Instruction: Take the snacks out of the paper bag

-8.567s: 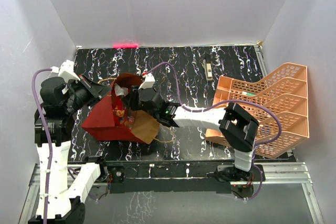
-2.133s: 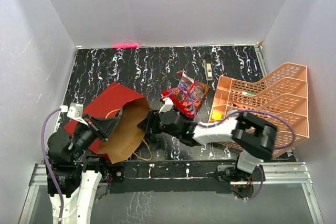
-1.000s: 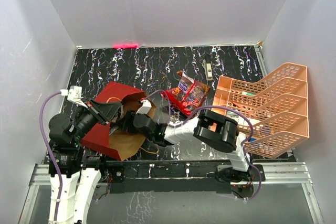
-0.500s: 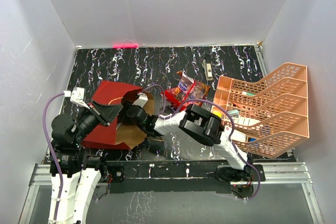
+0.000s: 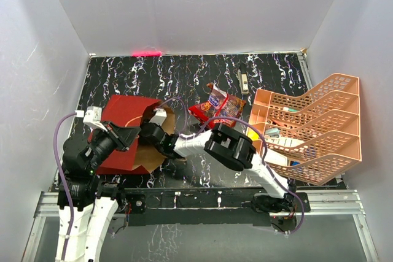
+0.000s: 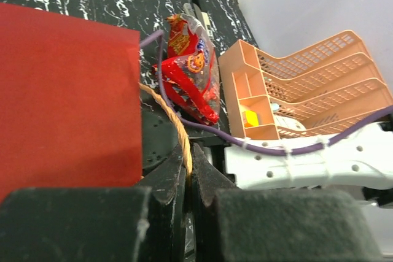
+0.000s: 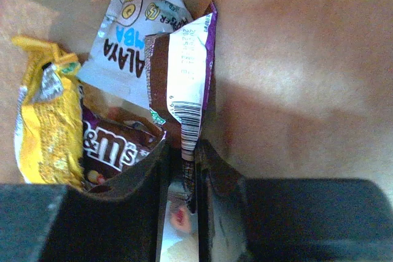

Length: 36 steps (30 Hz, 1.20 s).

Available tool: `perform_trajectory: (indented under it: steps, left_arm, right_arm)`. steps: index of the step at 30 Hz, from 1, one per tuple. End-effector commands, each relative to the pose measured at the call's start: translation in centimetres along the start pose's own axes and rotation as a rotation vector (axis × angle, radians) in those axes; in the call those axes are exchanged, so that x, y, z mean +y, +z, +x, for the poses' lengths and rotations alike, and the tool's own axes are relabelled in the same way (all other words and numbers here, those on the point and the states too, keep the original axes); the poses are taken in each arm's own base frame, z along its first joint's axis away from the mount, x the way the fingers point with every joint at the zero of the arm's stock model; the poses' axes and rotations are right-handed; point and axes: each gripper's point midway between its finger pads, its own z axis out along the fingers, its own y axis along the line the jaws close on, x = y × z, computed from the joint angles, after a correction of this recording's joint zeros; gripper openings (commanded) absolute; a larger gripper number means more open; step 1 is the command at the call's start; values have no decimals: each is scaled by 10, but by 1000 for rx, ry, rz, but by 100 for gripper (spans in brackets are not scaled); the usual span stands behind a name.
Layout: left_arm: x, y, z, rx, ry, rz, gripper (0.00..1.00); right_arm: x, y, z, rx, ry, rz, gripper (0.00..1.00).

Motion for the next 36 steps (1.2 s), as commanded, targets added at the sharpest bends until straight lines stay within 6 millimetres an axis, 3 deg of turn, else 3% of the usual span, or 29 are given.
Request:
perform_trajectory:
  steps: [1,6,14,16,19,25,28,31,34,36]
  left_arm:
    - [7,-7,-5,-30,78,-49,0]
    - [11,-5,-6,-20,84,-74,0]
    - [20,-10,-15,-43,134,-142,0]
    - [20,-9,-14,-56,130,-128,0]
    - [19,-11,-13,-65,131,-118,0]
    - [19,-12,-13,-79,130,-120,0]
    - [18,-14,-14,-86,131,-118,0]
    - [16,-17,-15,-103,136,-108,0]
    - [16,-18,-15,-107,137,-112,0]
    - [16,-17,-15,-100,138,-113,0]
  right_arm:
    - [30,-31,-51,-103,-144,-59,20]
    - [49,-71,-92,-161,-191,-133,11]
    - [22,-136,-92,-92,-232,-160,10]
    - [17,-162,-99,-81,-247,-171,10]
    - [-6,-194,-104,-61,-315,-138,10]
    - [-85,-259,-137,-120,-451,121,10]
    - [-123,-288,-155,-152,-450,251,10]
    - [-144,-308,-168,-176,-374,313,10]
    - [-161,-316,-160,-146,-294,344,10]
    - [-167,-316,-141,-73,-241,341,10]
